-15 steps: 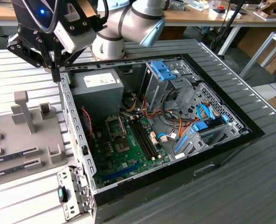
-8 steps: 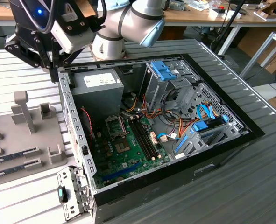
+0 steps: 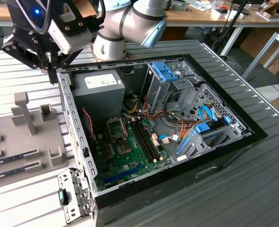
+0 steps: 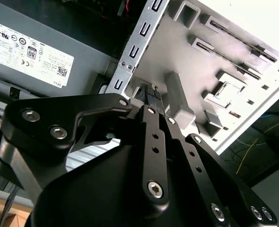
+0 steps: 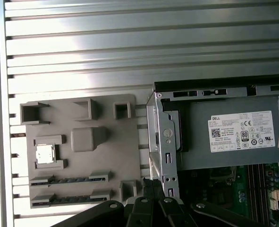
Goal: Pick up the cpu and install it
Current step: 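Reach for the cpu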
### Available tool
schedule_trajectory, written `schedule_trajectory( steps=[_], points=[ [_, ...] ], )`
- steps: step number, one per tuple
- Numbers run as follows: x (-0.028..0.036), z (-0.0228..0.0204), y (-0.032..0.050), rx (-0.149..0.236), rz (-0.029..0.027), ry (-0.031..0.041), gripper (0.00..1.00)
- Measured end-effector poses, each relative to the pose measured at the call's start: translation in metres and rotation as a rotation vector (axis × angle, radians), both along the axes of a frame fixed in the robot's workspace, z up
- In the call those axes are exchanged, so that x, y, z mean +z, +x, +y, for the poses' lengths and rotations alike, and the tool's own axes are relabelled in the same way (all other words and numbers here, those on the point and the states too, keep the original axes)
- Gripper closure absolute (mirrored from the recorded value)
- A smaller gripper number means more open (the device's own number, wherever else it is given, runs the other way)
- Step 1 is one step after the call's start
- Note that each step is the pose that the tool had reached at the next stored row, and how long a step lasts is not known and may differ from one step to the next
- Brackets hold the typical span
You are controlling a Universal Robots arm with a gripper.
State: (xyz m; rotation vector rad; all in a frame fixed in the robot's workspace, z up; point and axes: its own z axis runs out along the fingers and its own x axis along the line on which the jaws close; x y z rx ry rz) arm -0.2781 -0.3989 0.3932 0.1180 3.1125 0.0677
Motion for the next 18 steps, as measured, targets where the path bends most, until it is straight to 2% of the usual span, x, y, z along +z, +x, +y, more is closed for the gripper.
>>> schedule_trajectory(
  steps=[18],
  points=[
    [0.0000, 0.0000, -0.0099, 0.000, 0.0000, 0.0000, 0.89]
  ],
)
